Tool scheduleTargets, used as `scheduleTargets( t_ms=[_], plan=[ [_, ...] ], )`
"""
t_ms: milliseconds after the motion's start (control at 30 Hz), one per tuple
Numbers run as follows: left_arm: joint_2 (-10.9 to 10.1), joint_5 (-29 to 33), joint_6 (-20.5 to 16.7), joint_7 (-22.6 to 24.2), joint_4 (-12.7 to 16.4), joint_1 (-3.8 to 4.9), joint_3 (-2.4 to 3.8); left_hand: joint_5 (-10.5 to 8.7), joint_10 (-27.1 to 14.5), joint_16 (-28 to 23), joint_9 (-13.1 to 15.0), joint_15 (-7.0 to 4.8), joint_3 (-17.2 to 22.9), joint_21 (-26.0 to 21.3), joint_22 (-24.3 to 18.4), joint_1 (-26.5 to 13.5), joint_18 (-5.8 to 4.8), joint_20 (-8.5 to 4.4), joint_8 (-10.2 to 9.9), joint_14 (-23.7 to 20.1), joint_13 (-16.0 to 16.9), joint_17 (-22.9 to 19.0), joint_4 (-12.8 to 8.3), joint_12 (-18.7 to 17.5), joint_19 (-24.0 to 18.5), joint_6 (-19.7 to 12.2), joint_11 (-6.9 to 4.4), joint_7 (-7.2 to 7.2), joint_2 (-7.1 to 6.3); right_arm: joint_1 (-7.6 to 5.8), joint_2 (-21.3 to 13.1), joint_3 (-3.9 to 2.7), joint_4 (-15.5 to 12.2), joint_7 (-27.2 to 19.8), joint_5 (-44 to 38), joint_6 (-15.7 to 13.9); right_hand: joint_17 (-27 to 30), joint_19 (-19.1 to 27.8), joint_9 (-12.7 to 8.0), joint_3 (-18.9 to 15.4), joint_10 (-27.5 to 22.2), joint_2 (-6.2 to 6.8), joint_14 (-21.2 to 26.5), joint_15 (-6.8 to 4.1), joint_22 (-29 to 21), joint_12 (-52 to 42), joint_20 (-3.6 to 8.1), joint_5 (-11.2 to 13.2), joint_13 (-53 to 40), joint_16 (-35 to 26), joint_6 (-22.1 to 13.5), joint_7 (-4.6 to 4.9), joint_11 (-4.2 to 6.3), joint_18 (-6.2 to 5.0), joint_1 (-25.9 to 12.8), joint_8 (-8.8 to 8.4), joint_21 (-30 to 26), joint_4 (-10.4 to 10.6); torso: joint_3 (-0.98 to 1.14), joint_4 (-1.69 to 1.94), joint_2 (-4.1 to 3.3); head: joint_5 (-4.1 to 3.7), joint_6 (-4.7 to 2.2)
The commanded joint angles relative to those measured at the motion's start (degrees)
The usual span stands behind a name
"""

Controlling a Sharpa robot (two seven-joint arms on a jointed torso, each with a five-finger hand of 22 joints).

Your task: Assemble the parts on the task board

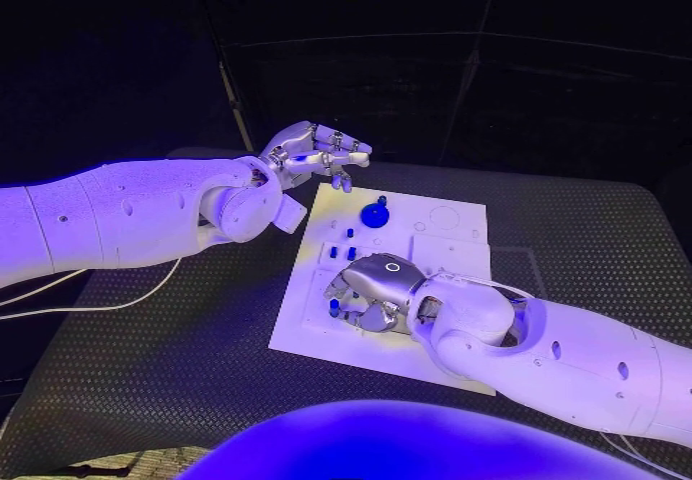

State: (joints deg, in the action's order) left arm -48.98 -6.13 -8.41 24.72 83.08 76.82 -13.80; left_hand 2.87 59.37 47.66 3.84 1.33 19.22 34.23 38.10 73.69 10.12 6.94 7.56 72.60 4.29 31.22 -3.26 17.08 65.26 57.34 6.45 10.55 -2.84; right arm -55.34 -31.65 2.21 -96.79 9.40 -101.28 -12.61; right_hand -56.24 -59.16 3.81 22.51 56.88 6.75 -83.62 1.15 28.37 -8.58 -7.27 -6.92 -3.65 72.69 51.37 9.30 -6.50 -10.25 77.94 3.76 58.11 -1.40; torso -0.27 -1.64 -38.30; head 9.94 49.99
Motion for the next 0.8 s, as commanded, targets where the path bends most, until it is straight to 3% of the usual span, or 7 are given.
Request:
scheduleTargets(
  t_ms=[33,100,300,400,633,733,800],
  plan=[
    [-0.11,0.26,0.63,0.10,0.04,0.10,0.05,-0.03,-0.31,-0.33,-0.06,0.19,-0.19,-0.17,-0.05,-0.08,0.33,0.36,-0.30,-0.38,-0.04,-0.06,-0.01,0.23,-0.11,-0.20,0.13,0.24,0.10,-0.05,-2.51,-0.08,-2.25,-3.71,3.28,-8.98,1.94,0.74,-0.07,-1.05,-1.35,0.63,0.76,0.36,-0.23,-0.46,-0.07,-0.53,-0.11,-1.18,-1.58,-0.11,-0.11,-0.33,-0.16,-0.22,-0.49,-0.08,-0.05,-0.06,0.13,-0.39,0.01],
    [-0.14,0.26,0.64,0.10,0.00,0.09,0.05,-0.03,-0.31,-0.33,-0.06,0.19,-0.19,-0.17,-0.05,-0.08,0.33,0.36,-0.30,-0.38,-0.04,-0.06,-0.01,0.23,-0.11,-0.20,0.13,0.24,0.10,-0.06,-4.62,-0.31,-3.65,-4.94,5.98,-11.33,2.23,0.79,-0.06,-1.51,-1.58,0.63,0.87,0.38,-0.29,-0.76,-0.11,-0.55,-0.16,-1.34,-2.05,-0.04,-0.12,-0.34,-0.22,-0.22,-0.60,-0.01,-0.06,-0.05,0.15,-0.69,0.01],
    [-0.20,0.26,0.70,0.10,-0.06,0.09,0.05,-0.03,-0.31,-0.33,-0.06,0.19,-0.19,-0.17,-0.05,-0.08,0.33,0.36,-0.30,-0.38,-0.04,-0.06,-0.01,0.23,-0.11,-0.20,0.13,0.24,0.10,-0.40,-11.22,-3.69,-6.04,-5.95,19.11,-14.03,1.27,0.10,0.68,-3.21,2.87,-0.46,0.09,0.26,-0.48,-4.39,-0.10,-0.86,-0.84,-0.60,1.38,1.24,0.04,-0.38,-1.93,1.35,-0.65,1.91,-0.19,0.05,0.43,-2.36,0.01],
    [-0.25,0.26,0.70,0.11,-0.05,0.09,0.05,-0.03,-0.31,-0.33,-0.06,0.19,-0.19,-0.17,-0.05,-0.08,0.33,0.36,-0.30,-0.38,-0.04,-0.06,-0.01,0.23,-0.11,-0.20,0.13,0.24,0.10,-0.65,-15.31,-4.79,-6.93,-4.60,26.51,-13.72,-1.98,-1.93,1.35,-4.50,11.13,-0.75,-0.98,-0.93,1.83,-9.43,0.59,-1.85,-2.87,1.35,5.24,0.14,1.85,-0.15,-3.77,3.26,0.91,3.68,-0.32,0.04,0.68,-3.38,0.01],
    [-0.32,0.26,0.63,0.13,0.05,0.09,0.05,-0.03,-0.31,-0.33,-0.06,0.19,-0.19,-0.17,-0.05,-0.08,0.33,0.36,-0.30,-0.38,-0.04,-0.06,-0.01,0.23,-0.11,-0.20,0.13,0.24,0.10,-0.81,-22.56,-5.49,-8.53,0.93,34.39,-12.36,-12.66,-7.90,2.78,-11.70,18.91,-0.30,-3.31,-3.92,10.01,-28.65,3.65,-5.82,-18.50,7.83,8.90,-3.22,5.16,1.41,-8.11,7.15,5.96,7.84,-0.60,-0.05,1.02,-5.29,0.01],
    [-0.34,0.26,0.62,0.15,0.15,0.09,0.05,-0.03,-0.31,-0.33,-0.06,0.19,-0.19,-0.17,-0.05,-0.08,0.33,0.36,-0.30,-0.38,-0.04,-0.06,-0.01,0.23,-0.11,-0.20,0.13,0.24,0.10,-0.78,-25.27,-5.53,-9.22,5.11,33.93,-12.23,-18.89,-9.87,5.40,-17.58,19.44,-1.68,-4.01,-4.31,13.16,-52.53,4.05,-7.12,-45.90,11.20,8.40,-3.77,6.08,2.01,-8.52,11.38,7.66,10.51,-0.70,-0.10,1.18,-6.42,0.01],
    [-0.39,0.26,0.60,0.16,0.23,0.09,0.05,-0.03,-0.36,-0.34,-0.06,0.21,-0.24,-0.22,-0.09,-0.05,0.33,0.37,-0.30,-0.40,-0.04,-0.08,0.00,0.24,-0.10,-0.23,0.14,0.25,0.12,-0.56,-26.23,-5.48,-9.62,7.16,32.58,-12.11,-20.72,-10.33,6.30,-19.20,20.19,-2.06,-4.23,-4.29,14.06,-57.31,4.13,-7.27,-52.05,12.05,7.74,-3.78,5.92,2.11,-8.43,12.61,8.12,11.27,-0.76,-0.17,1.23,-6.77,0.01]
  ],
)
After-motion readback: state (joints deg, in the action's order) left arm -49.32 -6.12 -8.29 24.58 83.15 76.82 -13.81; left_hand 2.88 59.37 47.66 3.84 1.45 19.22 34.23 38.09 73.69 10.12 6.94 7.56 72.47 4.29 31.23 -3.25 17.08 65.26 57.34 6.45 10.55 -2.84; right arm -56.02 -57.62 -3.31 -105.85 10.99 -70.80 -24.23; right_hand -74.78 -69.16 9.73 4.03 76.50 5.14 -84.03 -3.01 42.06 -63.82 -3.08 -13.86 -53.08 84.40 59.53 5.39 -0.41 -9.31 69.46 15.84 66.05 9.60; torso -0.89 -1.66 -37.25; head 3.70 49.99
